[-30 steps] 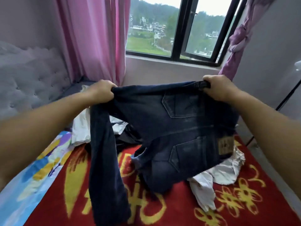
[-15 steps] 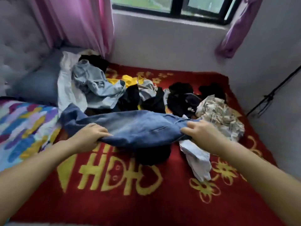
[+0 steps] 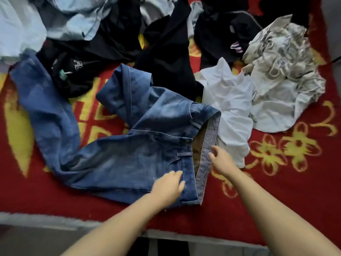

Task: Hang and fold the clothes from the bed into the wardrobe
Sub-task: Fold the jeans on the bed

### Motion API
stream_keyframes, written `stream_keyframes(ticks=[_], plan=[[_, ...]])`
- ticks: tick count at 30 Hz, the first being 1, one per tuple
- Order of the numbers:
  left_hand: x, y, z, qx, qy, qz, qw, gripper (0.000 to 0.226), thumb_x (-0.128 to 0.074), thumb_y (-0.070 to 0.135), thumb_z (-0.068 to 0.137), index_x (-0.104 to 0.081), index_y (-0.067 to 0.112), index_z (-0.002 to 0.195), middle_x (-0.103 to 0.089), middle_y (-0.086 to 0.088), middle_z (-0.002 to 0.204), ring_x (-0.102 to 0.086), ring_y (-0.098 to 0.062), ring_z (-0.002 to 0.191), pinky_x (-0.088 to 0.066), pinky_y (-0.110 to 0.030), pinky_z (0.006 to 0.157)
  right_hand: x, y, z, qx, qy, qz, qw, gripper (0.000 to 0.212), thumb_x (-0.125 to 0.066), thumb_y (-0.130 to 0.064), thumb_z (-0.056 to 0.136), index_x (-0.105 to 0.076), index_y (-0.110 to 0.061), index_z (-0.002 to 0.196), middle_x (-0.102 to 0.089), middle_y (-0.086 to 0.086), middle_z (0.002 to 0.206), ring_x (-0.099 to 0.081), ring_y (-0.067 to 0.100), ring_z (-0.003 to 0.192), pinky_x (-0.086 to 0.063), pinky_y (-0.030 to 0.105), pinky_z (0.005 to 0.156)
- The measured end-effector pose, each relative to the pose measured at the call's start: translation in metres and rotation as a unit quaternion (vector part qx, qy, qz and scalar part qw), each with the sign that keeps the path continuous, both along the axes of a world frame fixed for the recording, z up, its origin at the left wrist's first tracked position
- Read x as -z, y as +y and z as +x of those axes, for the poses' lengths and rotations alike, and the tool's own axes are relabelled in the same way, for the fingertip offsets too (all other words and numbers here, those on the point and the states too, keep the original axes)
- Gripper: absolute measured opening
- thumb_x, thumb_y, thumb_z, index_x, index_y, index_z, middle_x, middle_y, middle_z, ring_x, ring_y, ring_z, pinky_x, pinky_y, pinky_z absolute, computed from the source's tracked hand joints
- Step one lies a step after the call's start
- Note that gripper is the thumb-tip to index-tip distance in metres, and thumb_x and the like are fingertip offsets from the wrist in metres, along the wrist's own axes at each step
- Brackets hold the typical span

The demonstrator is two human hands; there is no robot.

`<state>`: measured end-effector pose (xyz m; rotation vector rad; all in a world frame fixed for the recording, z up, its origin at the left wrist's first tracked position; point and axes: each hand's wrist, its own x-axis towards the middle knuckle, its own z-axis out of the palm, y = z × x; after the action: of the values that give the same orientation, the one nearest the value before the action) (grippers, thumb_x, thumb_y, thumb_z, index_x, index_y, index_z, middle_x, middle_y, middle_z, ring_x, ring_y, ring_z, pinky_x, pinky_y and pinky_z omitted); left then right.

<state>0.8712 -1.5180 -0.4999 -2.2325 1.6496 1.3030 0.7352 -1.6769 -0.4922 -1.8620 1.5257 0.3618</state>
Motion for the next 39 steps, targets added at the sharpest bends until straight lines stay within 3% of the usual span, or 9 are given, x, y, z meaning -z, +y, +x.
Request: stream_keyframes(ticks=[4,7,11,17,20,23,28,33,39], plan=[[0.049,-0.025,-0.075,-0.134,-0.011,0.147,0.980,0.100,-0.043,0.068,0.087,0.008,0.011,0.151,-0.014,-0.012,0.153,-0.021,-0.032,0.139,-0.039,-0.047,0.101,0.051,-0.021,0.034,0.197,-0.019,-0.007,0.980,0.063,-0.059,-0.027,0.093,-0.031,0.009,0.138,-0.039,0.029,0.141,-0.038,0.039,0.131,-0.033,0.039,0.105],[0.079,-0.035,-0.090,-0.104,-0.112,0.122,0.981,0.097,-0.053,0.040,0.093,0.021,0.007,0.147,-0.017,-0.016,0.149,-0.025,-0.030,0.133,-0.047,-0.044,0.092,0.080,-0.039,0.040,0.336,-0.043,0.007,0.941,0.069,-0.063,-0.031,0.091,-0.029,0.004,0.140,-0.038,0.027,0.143,-0.038,0.040,0.132,-0.033,0.042,0.107],[0.074,-0.031,-0.059,-0.056,-0.048,0.096,0.993,0.091,-0.055,0.019,0.091,0.014,0.019,0.151,-0.036,-0.013,0.136,-0.048,-0.029,0.116,-0.048,-0.040,0.084,0.087,-0.054,0.021,0.236,-0.056,0.036,0.969,0.024,-0.056,-0.028,0.094,-0.052,-0.008,0.107,-0.059,0.010,0.106,-0.057,0.036,0.110,-0.042,0.032,0.084],[-0.013,0.000,-0.065,-0.023,0.064,-0.049,0.996,0.078,-0.045,0.018,0.088,-0.004,0.020,0.154,-0.044,-0.006,0.137,-0.050,-0.030,0.115,-0.041,-0.038,0.085,0.024,-0.054,0.009,0.164,-0.222,-0.038,0.960,0.024,-0.052,-0.022,0.095,-0.055,0.002,0.094,-0.062,0.020,0.091,-0.057,0.029,0.082,-0.044,0.041,0.078],[-0.061,-0.010,-0.111,0.062,0.132,-0.162,0.976,0.075,-0.047,0.020,0.082,-0.020,0.009,0.151,-0.054,-0.011,0.124,-0.055,-0.030,0.109,-0.048,-0.039,0.077,-0.020,-0.068,-0.036,0.108,-0.220,-0.151,0.958,0.007,-0.052,-0.021,0.096,-0.053,-0.018,0.090,-0.055,-0.011,0.074,-0.050,0.003,0.067,-0.028,0.023,0.060],[-0.080,-0.022,-0.177,0.173,0.131,-0.242,0.946,0.064,-0.042,0.026,0.084,-0.035,0.005,0.144,-0.060,-0.008,0.110,-0.060,-0.025,0.095,-0.049,-0.032,0.063,-0.043,-0.080,-0.102,0.101,-0.146,-0.157,0.971,0.005,-0.050,-0.019,0.097,-0.054,-0.016,0.094,-0.055,-0.009,0.079,-0.052,0.013,0.075,-0.028,0.022,0.059],[-0.057,-0.039,-0.255,0.272,0.289,-0.053,0.916,0.067,-0.041,0.031,0.101,-0.003,0.010,0.153,-0.028,-0.027,0.145,-0.033,-0.043,0.130,-0.032,-0.056,0.101,-0.021,-0.075,-0.217,0.239,0.024,-0.101,0.966,0.028,-0.046,-0.012,0.098,-0.056,-0.003,0.123,-0.060,0.021,0.124,-0.061,0.024,0.100,-0.039,0.035,0.086],[-0.004,-0.049,-0.185,0.124,0.212,-0.105,0.964,0.053,-0.045,0.024,0.098,-0.030,0.014,0.148,-0.045,-0.015,0.135,-0.045,-0.032,0.123,-0.037,-0.038,0.100,0.013,-0.040,-0.217,0.244,0.012,-0.160,0.956,0.033,-0.043,-0.003,0.095,-0.055,-0.002,0.126,-0.053,0.023,0.126,-0.049,0.035,0.117,-0.036,0.036,0.098],[0.004,-0.036,0.007,-0.119,0.037,-0.203,0.971,0.028,-0.051,-0.004,0.084,-0.065,0.006,0.106,-0.066,-0.010,0.104,-0.061,-0.027,0.099,-0.044,-0.034,0.090,0.014,0.006,-0.126,0.122,-0.160,-0.129,0.971,0.026,-0.046,0.006,0.090,-0.064,-0.003,0.107,-0.064,0.013,0.104,-0.060,0.028,0.098,-0.040,0.026,0.084]])
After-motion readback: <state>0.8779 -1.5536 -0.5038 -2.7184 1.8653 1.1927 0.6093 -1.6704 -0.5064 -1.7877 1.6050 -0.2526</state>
